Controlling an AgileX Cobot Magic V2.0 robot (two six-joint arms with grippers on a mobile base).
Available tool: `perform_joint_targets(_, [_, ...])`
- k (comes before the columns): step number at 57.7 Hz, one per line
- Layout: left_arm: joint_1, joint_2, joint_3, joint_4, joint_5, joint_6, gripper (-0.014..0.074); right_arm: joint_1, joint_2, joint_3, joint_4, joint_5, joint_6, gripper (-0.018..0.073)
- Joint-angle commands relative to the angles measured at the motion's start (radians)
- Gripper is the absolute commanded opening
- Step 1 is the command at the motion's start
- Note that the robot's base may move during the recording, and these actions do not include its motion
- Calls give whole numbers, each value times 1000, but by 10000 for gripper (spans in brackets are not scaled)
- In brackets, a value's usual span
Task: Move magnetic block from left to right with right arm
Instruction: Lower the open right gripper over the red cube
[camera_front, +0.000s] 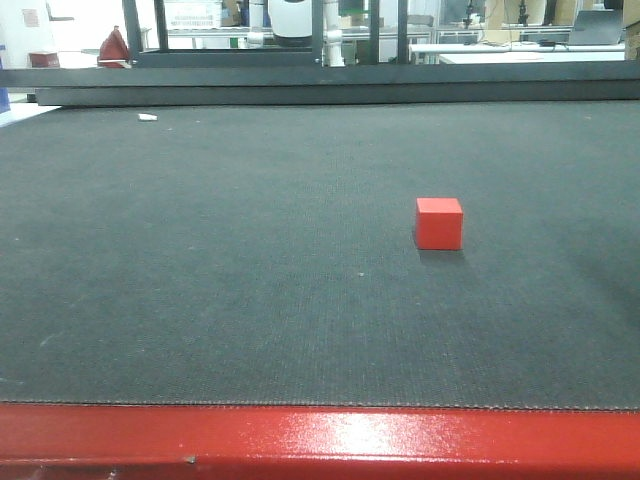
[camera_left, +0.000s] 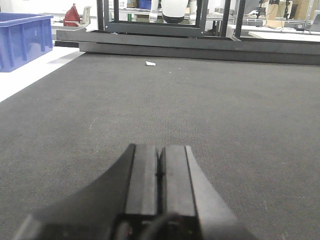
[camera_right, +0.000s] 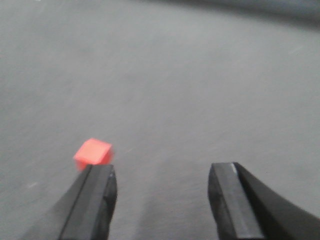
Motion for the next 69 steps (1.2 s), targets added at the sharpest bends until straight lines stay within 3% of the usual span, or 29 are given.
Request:
perform_joint_targets(1, [1,-11,8,-5,-84,-6,-126,65,126,-148,-44,26,89,457])
perform_joint_targets(18, [1,-11,8,-5,-84,-6,-126,230,514,-512,-160,328,368,432])
perform_joint_targets(30, [1,-11,8,-5,-84,-6,-126,280,726,-684,-247,465,553,442])
perform_joint_targets(35, [1,-11,8,-5,-84,-6,-126,287,793,-729,-264,497,600,503])
perform_joint_targets(43, [1,-11,8,-5,-84,-6,-126,288,864,-772,-268,507,629,645])
perform_joint_targets(69, [1,-11,8,-5,-84,-6,-126,279,1000,-792,-264,452,650,636])
